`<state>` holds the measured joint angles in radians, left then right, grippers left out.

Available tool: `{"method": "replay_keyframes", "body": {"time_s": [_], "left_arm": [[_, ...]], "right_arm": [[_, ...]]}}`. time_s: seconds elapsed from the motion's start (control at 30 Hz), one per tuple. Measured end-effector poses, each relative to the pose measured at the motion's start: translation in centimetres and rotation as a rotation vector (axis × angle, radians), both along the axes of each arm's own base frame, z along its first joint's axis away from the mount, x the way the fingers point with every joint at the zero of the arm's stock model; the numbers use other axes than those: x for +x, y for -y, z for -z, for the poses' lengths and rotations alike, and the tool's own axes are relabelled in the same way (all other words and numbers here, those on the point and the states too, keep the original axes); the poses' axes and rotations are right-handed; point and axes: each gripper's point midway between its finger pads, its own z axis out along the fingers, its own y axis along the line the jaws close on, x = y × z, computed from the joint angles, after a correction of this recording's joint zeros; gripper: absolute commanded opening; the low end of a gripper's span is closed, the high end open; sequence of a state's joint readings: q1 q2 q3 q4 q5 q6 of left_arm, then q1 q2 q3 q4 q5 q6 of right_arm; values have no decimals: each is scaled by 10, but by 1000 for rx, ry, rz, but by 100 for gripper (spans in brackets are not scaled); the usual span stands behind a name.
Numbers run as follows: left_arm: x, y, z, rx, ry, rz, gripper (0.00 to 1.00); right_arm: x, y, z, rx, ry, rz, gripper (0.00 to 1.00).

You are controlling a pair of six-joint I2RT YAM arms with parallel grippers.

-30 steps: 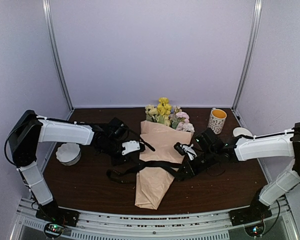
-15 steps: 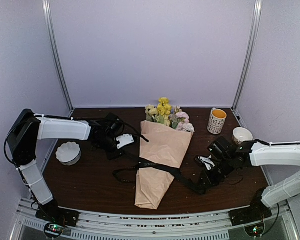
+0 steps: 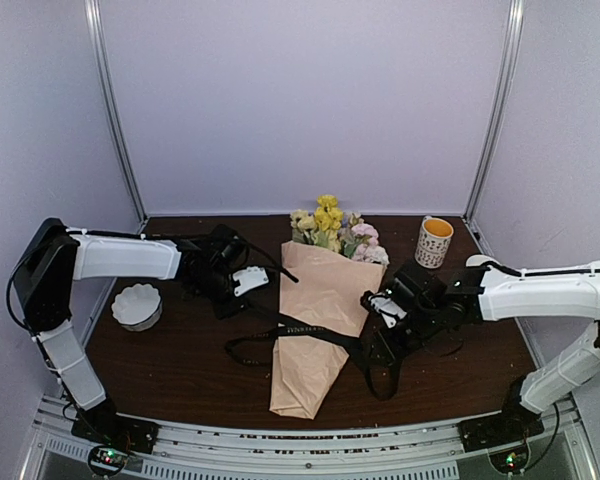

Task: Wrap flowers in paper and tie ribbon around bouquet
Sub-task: Tie the ribbon around the folded bouquet.

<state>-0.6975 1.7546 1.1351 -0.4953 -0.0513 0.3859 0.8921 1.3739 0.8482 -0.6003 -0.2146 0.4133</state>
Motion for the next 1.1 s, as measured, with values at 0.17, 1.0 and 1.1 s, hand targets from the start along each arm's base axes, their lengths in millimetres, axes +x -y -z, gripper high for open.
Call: {"method": "replay_keyframes", "body": {"time_s": [0.17,1.0,1.1], "left_arm": [[0,0,-3,-5,4,1,0],[1,-1,-6,1,11,-11,0],[3,-2,-12,-9,25,-21,0]], "right_arm": [[-17,-20,16,-64,-4,-73,54],[-31,45,55,-594,83,15,0],[-17,55,37,-606,166,48,0]]}}
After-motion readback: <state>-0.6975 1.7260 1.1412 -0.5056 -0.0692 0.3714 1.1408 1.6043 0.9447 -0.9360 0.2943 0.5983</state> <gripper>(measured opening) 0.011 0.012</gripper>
